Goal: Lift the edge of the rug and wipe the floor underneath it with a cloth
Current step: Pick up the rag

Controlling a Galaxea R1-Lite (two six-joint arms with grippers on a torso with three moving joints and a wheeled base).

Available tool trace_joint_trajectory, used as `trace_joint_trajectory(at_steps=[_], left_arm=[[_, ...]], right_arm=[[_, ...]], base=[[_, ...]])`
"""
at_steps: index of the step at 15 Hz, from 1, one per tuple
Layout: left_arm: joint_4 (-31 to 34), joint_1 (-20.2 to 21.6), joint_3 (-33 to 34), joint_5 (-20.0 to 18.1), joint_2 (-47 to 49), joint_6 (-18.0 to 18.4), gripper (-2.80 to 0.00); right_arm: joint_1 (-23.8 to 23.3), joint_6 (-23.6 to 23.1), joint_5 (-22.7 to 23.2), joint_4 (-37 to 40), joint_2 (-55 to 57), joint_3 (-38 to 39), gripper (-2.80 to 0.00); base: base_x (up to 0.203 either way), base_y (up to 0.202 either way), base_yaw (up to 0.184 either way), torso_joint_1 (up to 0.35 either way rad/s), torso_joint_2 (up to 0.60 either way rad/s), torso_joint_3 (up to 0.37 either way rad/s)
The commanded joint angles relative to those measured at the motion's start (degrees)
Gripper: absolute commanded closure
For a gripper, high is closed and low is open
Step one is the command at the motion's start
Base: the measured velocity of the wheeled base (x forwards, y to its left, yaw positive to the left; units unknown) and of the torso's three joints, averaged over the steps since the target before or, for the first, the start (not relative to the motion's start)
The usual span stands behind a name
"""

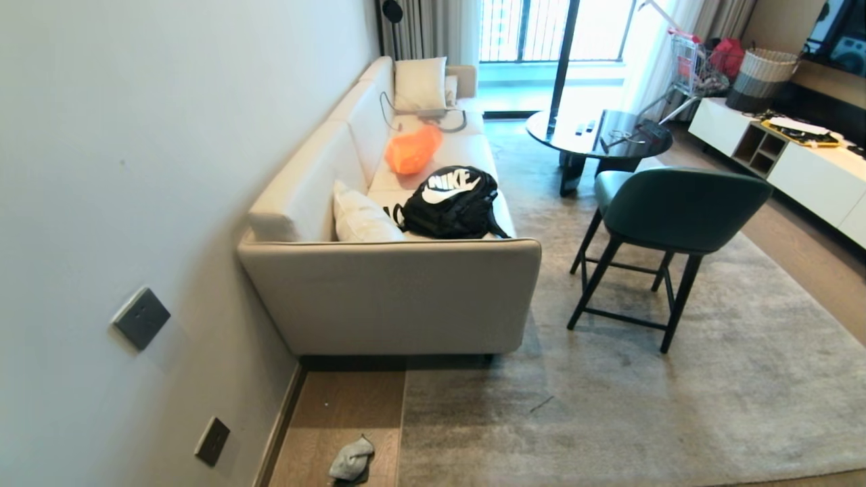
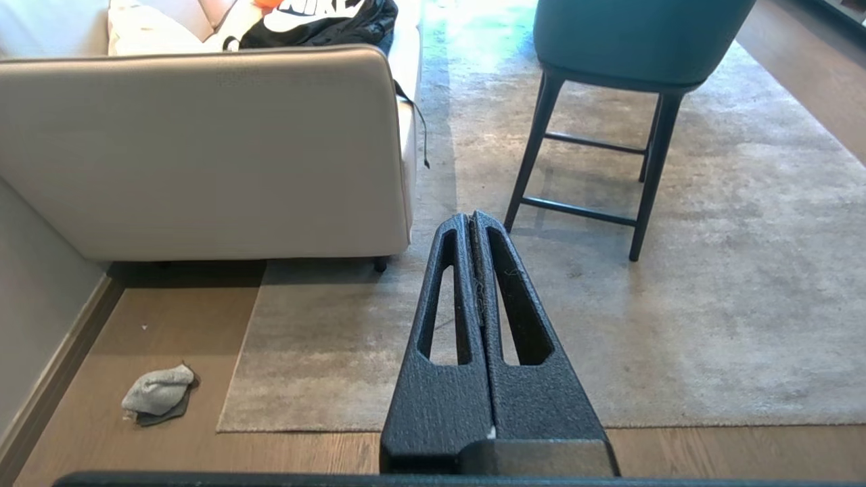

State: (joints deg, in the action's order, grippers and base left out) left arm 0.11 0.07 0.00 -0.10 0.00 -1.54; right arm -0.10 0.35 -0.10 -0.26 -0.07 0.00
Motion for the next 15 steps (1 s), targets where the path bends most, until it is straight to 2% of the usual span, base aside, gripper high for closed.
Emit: trace_joint_trajectory(at_steps=[1, 15], left_arm=[[-0.02, 0.01, 0.0, 0.01, 0.0, -0.05, 0.0], [-0.02, 0.01, 0.0, 0.01, 0.0, -0.05, 0.0]], right_arm=[[0.01, 0.0, 0.01, -0.01, 0.07, 0.0, 0.0], [0.01, 0.0, 0.01, -0.01, 0.07, 0.0, 0.0]], base=[[0.0, 0.0, 0.0, -0.195, 0.52, 0.33], [0.0, 0.0, 0.0, -0.143, 0.51, 0.366]])
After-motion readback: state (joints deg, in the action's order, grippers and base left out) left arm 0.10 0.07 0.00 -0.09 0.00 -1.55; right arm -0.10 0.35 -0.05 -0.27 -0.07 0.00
